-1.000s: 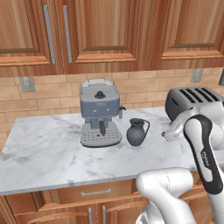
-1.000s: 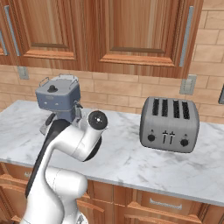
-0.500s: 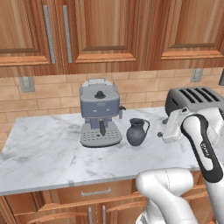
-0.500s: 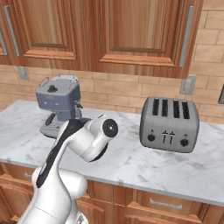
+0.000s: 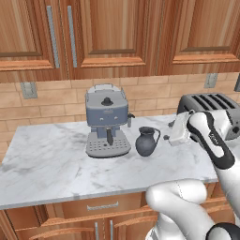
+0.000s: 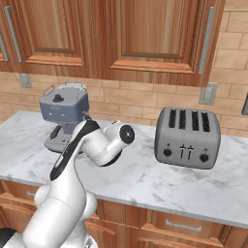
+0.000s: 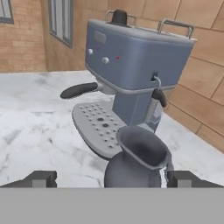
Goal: Move the bell pepper and bread from the top shelf to the second highest shelf to make space. Then, place the pitcher from the counter on the cleared top shelf.
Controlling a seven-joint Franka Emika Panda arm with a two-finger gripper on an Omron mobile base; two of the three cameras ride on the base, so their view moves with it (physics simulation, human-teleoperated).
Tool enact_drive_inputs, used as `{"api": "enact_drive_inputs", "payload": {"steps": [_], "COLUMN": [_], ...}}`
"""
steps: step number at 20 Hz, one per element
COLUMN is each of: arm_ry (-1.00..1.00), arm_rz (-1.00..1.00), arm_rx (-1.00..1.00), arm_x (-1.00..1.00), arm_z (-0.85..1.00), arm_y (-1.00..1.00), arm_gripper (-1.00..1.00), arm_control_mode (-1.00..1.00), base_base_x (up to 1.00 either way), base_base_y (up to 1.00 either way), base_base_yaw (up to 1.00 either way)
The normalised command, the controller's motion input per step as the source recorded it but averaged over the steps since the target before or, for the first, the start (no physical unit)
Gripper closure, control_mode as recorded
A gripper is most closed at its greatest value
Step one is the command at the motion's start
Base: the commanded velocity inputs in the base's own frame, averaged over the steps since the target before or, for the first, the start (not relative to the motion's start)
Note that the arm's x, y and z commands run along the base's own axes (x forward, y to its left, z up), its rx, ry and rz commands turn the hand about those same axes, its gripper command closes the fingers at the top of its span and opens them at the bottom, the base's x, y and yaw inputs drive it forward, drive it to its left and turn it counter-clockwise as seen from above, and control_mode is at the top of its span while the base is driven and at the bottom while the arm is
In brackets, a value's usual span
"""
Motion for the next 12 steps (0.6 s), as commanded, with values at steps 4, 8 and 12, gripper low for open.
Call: {"api": "enact_drive_inputs", "payload": {"steps": [4,8,12], "arm_ry": [0.01,0.04,0.07], "arm_rz": [0.02,0.05,0.05], "arm_rx": [0.00,0.00,0.00], "arm_x": [0.36,0.31,0.31], "arm_z": [0.00,-0.08,-0.25], "arm_y": [0.00,0.00,0.00], "arm_gripper": [-1.00,-1.00,-1.00], "arm_control_mode": [-1.00,-1.00,-1.00], "base_base_x": [0.00,0.00,0.00], "base_base_y": [0.00,0.00,0.00], "base_base_yaw": [0.00,0.00,0.00]}}
